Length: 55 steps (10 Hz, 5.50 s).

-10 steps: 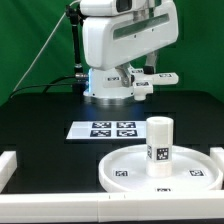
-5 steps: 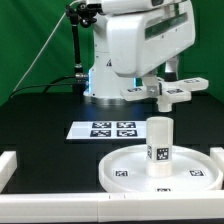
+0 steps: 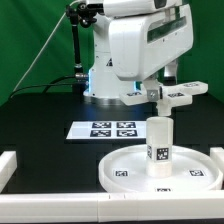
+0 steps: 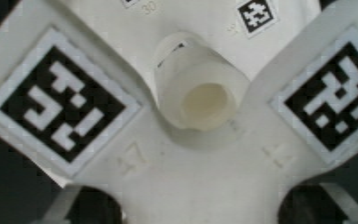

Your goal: Assemble round table

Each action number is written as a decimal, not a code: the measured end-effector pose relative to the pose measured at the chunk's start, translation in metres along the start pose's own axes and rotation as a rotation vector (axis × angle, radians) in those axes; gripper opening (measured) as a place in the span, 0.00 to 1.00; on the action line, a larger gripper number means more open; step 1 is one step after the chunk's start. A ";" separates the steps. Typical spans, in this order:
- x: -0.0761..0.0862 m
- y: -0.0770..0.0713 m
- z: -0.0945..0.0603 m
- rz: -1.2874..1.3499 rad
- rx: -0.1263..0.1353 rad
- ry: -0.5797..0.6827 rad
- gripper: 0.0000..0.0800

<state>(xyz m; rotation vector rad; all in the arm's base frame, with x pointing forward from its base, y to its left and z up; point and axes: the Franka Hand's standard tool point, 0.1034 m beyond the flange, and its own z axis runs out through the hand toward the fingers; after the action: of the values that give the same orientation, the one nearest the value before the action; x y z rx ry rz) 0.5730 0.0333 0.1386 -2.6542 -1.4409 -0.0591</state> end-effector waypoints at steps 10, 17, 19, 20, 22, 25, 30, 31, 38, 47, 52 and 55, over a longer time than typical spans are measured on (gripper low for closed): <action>-0.012 -0.016 0.010 0.006 0.003 -0.010 0.55; -0.012 -0.015 0.010 0.005 0.000 -0.008 0.55; -0.012 -0.015 0.010 0.005 0.000 -0.008 0.55; -0.012 -0.014 0.010 0.006 0.000 -0.008 0.55; -0.011 -0.013 0.011 0.005 0.000 -0.007 0.55; -0.010 -0.012 0.017 0.006 0.007 -0.008 0.55; -0.015 -0.013 0.028 0.011 0.020 -0.014 0.55; -0.015 -0.013 0.028 0.009 0.019 -0.014 0.55; -0.015 -0.012 0.028 0.005 0.018 -0.013 0.55; -0.017 -0.013 0.028 0.611 0.003 0.030 0.55; -0.012 -0.017 0.029 1.145 -0.012 0.098 0.55; -0.010 -0.016 0.029 1.380 -0.004 0.120 0.55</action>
Offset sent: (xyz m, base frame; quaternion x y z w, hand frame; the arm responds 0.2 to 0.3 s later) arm -0.0073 0.0045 -0.0003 -0.0064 -0.0050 0.0061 0.9999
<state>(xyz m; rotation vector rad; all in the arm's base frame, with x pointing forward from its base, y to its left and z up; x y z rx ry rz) 0.5537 0.0369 0.1102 -2.9160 0.5811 -0.0775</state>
